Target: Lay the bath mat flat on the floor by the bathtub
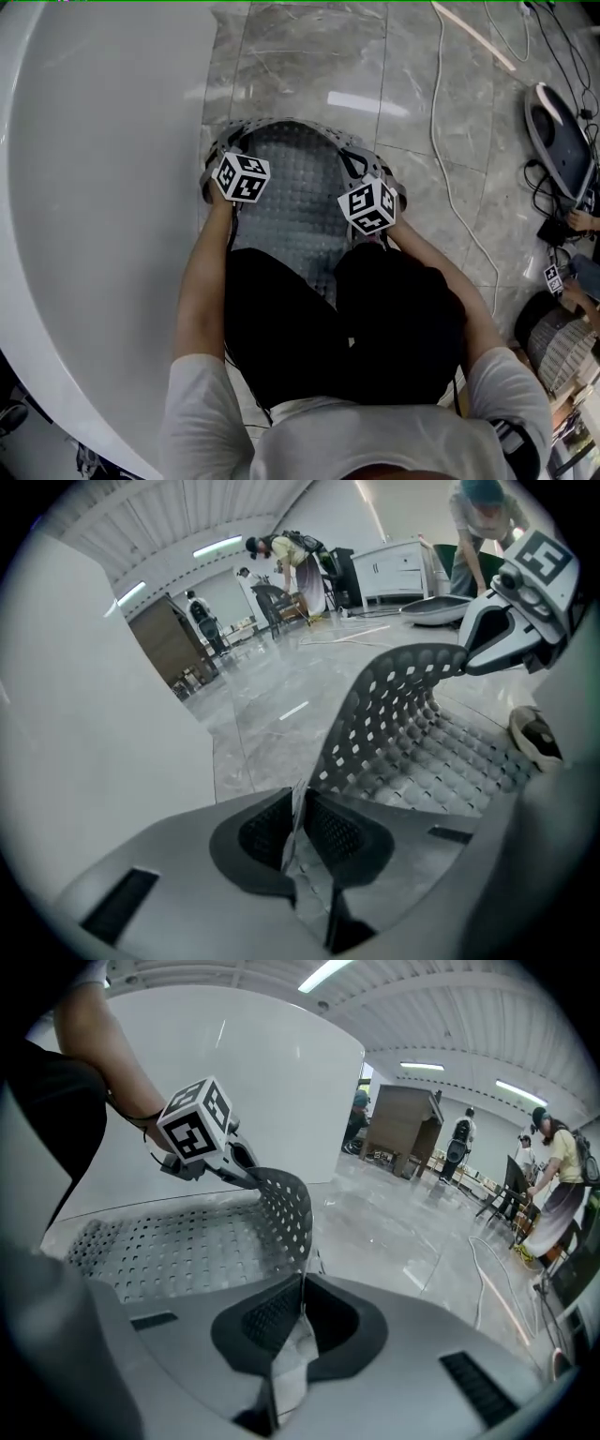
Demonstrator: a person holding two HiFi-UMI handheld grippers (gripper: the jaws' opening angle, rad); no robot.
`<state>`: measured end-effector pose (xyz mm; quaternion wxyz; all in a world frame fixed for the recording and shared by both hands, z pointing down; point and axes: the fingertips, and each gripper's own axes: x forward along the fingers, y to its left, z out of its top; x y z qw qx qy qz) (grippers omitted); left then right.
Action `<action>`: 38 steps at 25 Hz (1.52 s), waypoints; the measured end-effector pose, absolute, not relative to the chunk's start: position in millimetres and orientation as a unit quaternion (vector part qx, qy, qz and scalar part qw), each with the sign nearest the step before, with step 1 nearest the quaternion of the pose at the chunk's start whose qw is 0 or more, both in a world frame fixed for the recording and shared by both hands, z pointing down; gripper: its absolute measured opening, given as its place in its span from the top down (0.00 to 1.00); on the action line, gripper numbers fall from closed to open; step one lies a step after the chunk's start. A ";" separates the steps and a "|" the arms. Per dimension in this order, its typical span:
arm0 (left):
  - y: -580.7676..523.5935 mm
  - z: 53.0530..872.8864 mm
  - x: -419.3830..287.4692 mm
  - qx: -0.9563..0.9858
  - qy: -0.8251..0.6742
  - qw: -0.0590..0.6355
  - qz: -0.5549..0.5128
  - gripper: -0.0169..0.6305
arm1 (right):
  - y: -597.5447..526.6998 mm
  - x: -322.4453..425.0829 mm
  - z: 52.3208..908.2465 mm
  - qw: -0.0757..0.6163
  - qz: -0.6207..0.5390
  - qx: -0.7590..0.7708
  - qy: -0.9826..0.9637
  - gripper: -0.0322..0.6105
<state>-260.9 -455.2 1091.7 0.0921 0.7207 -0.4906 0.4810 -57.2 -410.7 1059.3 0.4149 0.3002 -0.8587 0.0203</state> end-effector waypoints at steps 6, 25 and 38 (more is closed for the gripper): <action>-471.0 1094.8 -259.4 0.713 -0.501 0.081 0.484 0.93 | -445.3 -51.4 1070.8 0.419 0.050 0.308 -0.852 0.92; -492.9 1117.8 -235.9 0.696 -0.459 0.025 0.552 0.63 | -509.1 -36.7 1106.3 0.487 -0.029 0.293 -0.822 0.74; -482.1 1106.9 -246.8 0.695 -0.454 -0.002 0.558 0.51 | -494.1 -36.6 1085.6 0.474 -0.027 0.325 -0.818 0.58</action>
